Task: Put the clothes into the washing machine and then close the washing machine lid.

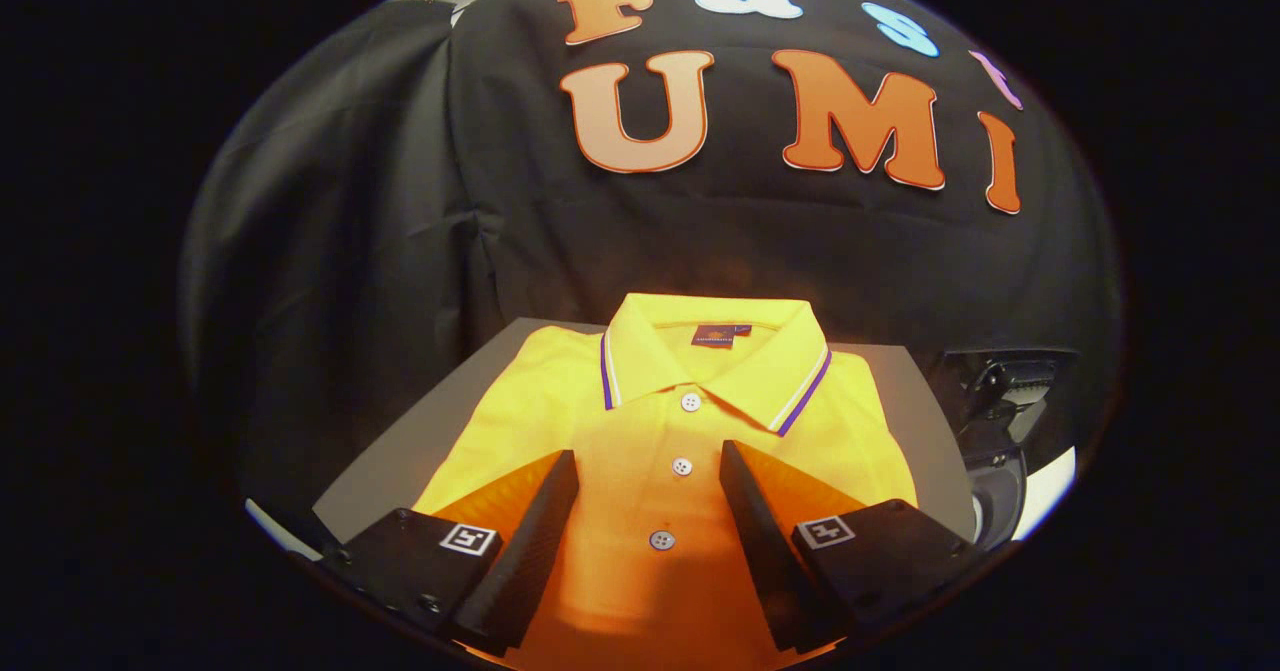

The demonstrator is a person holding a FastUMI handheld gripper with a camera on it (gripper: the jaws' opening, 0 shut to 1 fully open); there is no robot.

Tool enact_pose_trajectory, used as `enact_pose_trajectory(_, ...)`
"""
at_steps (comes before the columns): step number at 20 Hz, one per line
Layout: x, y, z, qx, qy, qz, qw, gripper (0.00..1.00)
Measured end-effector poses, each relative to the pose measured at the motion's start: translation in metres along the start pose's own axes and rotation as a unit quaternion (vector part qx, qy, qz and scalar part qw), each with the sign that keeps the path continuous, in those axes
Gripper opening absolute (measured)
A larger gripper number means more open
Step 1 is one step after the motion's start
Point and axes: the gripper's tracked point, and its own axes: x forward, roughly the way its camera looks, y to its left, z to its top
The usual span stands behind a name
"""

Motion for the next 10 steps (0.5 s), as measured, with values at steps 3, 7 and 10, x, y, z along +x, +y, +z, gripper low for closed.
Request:
enact_pose_trajectory(3, 0.0002, 0.0010, -0.0036, 0.017, 0.025, -0.006, 1.000, 0.89)
enact_pose_trajectory(7, 0.0000, 0.0010, -0.0064, 0.006, 0.069, -0.001, 0.998, 0.73)
enact_pose_trajectory(10, 0.0033, 0.0010, -0.0021, -0.005, 0.067, 0.018, 0.998, 0.41)
